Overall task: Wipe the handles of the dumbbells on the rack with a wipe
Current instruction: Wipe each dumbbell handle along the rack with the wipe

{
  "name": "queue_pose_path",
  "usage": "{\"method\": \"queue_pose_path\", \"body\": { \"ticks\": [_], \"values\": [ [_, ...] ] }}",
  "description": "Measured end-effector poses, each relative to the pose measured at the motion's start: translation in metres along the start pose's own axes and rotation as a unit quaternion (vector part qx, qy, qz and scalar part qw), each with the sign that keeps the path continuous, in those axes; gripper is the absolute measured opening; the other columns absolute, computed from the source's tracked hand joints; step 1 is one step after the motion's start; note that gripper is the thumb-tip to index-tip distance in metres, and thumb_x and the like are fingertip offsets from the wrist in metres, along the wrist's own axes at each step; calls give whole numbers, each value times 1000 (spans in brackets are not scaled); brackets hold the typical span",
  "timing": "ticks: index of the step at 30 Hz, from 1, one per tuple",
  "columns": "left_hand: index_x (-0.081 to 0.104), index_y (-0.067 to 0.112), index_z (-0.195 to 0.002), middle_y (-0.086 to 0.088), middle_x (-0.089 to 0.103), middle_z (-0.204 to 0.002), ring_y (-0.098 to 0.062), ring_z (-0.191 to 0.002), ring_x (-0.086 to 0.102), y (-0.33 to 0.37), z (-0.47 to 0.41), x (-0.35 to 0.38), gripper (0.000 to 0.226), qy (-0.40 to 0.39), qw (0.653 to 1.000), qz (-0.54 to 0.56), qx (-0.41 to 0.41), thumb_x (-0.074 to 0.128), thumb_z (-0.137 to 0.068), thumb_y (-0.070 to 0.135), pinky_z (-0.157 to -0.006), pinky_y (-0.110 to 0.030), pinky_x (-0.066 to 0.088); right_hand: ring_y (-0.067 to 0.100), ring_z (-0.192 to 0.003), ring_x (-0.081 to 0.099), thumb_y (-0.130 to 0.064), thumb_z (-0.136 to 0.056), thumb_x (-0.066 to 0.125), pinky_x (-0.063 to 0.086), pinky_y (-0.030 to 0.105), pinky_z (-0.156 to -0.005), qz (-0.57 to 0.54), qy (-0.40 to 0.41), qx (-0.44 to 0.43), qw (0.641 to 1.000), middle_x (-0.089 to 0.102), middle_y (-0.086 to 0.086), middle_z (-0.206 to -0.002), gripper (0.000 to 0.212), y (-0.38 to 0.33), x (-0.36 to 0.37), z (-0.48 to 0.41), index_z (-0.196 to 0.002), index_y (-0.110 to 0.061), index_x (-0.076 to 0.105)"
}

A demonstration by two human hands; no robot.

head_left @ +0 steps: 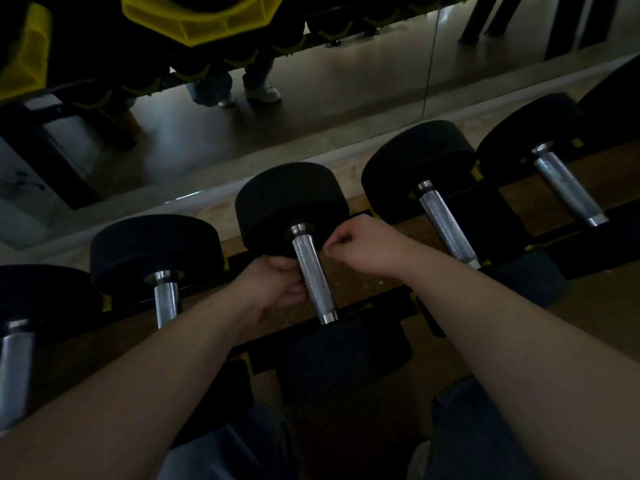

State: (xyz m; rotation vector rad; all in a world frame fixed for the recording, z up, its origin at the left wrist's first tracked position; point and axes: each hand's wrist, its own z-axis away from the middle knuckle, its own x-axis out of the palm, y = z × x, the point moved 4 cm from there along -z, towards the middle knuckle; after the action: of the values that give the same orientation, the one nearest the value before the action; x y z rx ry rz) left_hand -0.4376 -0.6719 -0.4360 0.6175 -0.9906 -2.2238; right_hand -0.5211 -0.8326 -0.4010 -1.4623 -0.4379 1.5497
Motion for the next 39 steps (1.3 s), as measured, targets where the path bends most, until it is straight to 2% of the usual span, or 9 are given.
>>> {"method": "queue_pose_path", "body": {
  "ticks": [3, 10, 14, 17, 19, 25, 32, 36, 39],
  "values": [
    [67, 8, -86, 3, 71, -60, 0, -51, 65, -13, 16, 5, 19, -84, 977, -190, -50, 55, -97, -2, -46, -12, 48, 9, -98, 63, -33, -92, 64, 51, 30, -91, -7, -17, 7, 1000, 71, -9, -96, 11, 4, -2, 1, -88, -32, 74],
    [69, 9, -108, -12, 74, -102, -15, -81, 72, 7, -17, -15, 20, 48, 989, 136, 11, 51, -101, 5, -60, -23, 60, 9, -99, 63, -33, -92, 65, 50, 30, -88, -14, -14, 20, 1000, 70, -9, -96, 9, 6, -2, -2, -91, -32, 73],
    [70, 11, -115, -14, 75, -109, -26, -102, 72, -9, 3, 2, 22, -80, 989, -128, 12, 56, -99, 6, -90, -34, 58, 9, -97, 63, -34, -93, 63, 48, 28, -82, -1, -18, 16, 1000, 70, -9, -94, 10, 2, 0, 0, -89, -32, 73],
    [74, 24, -90, 5, 76, -82, -2, -74, 71, -9, 18, 10, 16, -96, 935, -339, 40, 63, -95, 13, -68, -15, 54, 8, -95, 63, -33, -94, 62, 46, 25, -76, 7, -35, 10, 999, 69, -10, -92, 12, -1, 3, 4, -89, -31, 73],
    [72, 16, -87, 3, 72, -73, 0, -58, 66, -2, 19, 3, 15, -68, 958, -275, 32, 64, -92, 4, -52, -12, 48, 7, -93, 64, -33, -94, 62, 47, 24, -74, 9, -26, 2, 1000, 70, -11, -90, 13, -4, 2, 6, -93, -30, 75],
    [73, 8, -100, -7, 74, -81, -8, -66, 67, 20, 24, -25, 17, 13, 993, 73, 94, 57, -97, 4, -56, -17, 54, -3, -94, 65, -36, -90, 72, 52, 21, -85, -39, -7, -97, 994, 71, -15, -97, 18, -25, 7, 17, -108, -34, 74],
    [76, 15, -102, 0, 72, -76, -4, -64, 65, 20, 18, -15, 15, -29, 994, 47, 92, 72, -90, 22, -55, -17, 51, -6, -85, 66, -28, -87, 76, 53, 11, -75, -46, 59, -111, 991, 71, -14, -89, 12, -28, 7, 15, -99, -29, 74],
    [73, 16, -100, 0, 71, -73, -5, -60, 65, 15, 11, -15, 21, 53, 994, -36, 84, 75, -87, 33, -53, -19, 51, 1, -83, 64, -29, -89, 74, 46, 16, -69, 13, 77, -14, 997, 70, -11, -86, 3, -7, 4, -3, -91, -28, 75],
    [69, 12, -114, -7, 76, -94, -13, -81, 74, 12, 8, -14, 29, 23, 998, 29, 59, 73, -90, 27, -65, -24, 58, 9, -76, 62, -29, -91, 72, 45, 23, -62, -104, 67, 64, 990, 70, -5, -85, 4, 7, 16, -16, -89, -25, 73]
  ]
}}
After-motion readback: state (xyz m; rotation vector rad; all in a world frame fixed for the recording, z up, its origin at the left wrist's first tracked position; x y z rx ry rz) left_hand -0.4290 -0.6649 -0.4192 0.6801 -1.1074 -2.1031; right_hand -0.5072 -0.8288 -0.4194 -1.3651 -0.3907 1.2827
